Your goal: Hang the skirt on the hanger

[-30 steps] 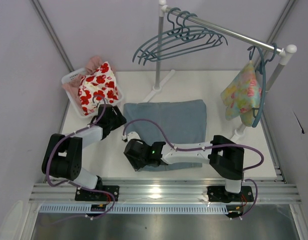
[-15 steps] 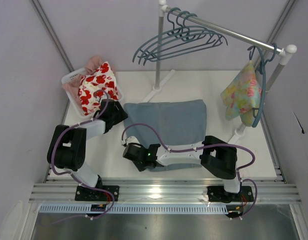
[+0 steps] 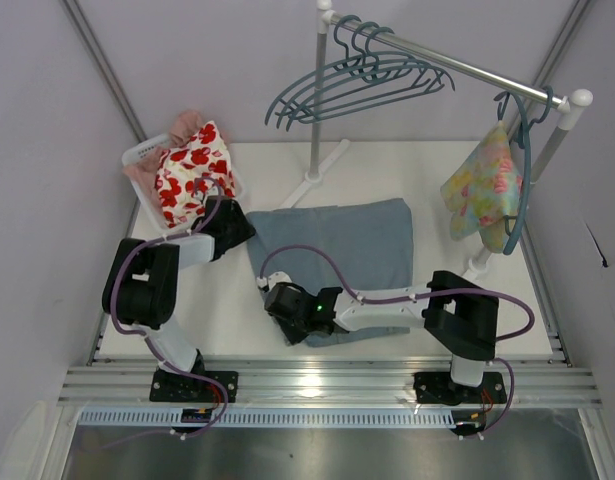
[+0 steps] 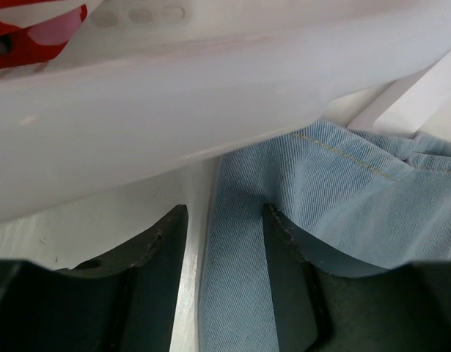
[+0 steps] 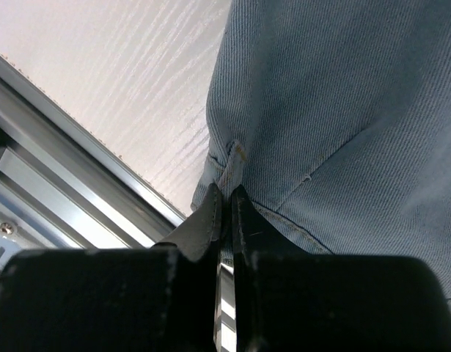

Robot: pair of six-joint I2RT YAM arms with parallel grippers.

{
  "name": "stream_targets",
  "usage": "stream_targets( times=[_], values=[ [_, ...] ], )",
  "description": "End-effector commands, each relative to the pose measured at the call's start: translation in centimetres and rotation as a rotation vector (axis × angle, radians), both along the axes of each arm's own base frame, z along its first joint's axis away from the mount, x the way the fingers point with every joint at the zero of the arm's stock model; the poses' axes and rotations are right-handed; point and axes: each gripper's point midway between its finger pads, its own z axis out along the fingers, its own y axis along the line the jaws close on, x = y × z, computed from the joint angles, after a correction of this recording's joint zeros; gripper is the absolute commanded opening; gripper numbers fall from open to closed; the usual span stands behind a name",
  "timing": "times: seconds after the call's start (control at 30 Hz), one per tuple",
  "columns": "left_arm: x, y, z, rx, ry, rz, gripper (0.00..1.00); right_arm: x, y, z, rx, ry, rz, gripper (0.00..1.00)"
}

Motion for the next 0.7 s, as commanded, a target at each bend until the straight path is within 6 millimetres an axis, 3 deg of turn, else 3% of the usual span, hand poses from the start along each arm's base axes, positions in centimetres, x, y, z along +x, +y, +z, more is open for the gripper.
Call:
stream_targets(
  times=[0.0, 0.13, 0.23, 0.33, 0.47, 0.67],
  values=[
    [2.4, -0.3, 1.9, -0.019, -0.084, 0.001, 0.50, -0.2, 0.3, 2.1, 0.089, 0.020, -0.008, 0.00],
    [2.6, -0.3, 1.8, -0.016, -0.084, -0.002, 0.45, -0.5, 0.1, 2.7, 0.116, 0.019, -0.003, 0.00],
    [2.9, -0.4, 2.1, -0.019, -0.096, -0.005, 0.36, -0.8, 0.2, 2.9, 0.128, 0.029, 0.011, 0.00],
    [3.0, -0.5, 2.2, -0.024, -0.100, -0.009, 0.24, -1.1, 0.1, 3.2, 0.145, 0.034, 0.017, 0.00],
    [3.1, -0.7, 2.7, -0.031, -0.108, -0.014, 0.00, -1.1, -0.2, 4.0, 0.167, 0.030, 0.018, 0.00],
    [3.1, 0.3, 5.4, 0.029, -0.160, 0.002, 0.00, -1.1, -1.2, 6.1, 0.226, 0.033, -0.003, 0.00]
  ],
)
